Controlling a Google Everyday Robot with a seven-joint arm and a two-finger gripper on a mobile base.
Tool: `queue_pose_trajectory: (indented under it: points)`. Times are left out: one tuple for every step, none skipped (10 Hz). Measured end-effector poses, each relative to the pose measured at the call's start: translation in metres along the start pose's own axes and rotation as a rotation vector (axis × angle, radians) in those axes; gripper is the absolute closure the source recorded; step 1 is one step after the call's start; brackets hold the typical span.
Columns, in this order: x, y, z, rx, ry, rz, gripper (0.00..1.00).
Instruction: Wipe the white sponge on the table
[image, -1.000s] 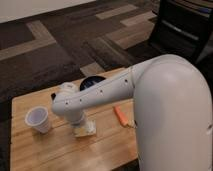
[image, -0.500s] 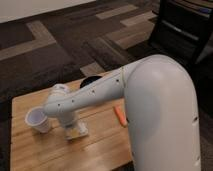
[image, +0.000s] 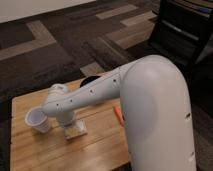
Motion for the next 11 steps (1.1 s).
queue_pose_trajectory:
  points:
    - [0.005, 0.003, 0.004, -0.013, -0.001, 0.026, 1.00]
    - [0.009, 0.003, 0.006, -0.022, -0.003, 0.047, 1.00]
    - [0.019, 0.004, 0.009, -0.027, 0.008, 0.076, 1.00]
    - [0.027, 0.006, 0.011, -0.031, 0.016, 0.094, 1.00]
    - [0.036, 0.010, 0.014, -0.039, 0.027, 0.119, 1.00]
    - [0.049, 0.016, 0.016, -0.049, 0.041, 0.154, 1.00]
    - [0.056, 0.019, 0.017, -0.056, 0.050, 0.176, 1.00]
    - [0.068, 0.025, 0.018, -0.066, 0.065, 0.208, 1.00]
    - [0.082, 0.032, 0.018, -0.074, 0.084, 0.243, 1.00]
    - [0.090, 0.038, 0.018, -0.080, 0.095, 0.263, 1.00]
    - [0.095, 0.044, 0.017, -0.089, 0.103, 0.282, 1.00]
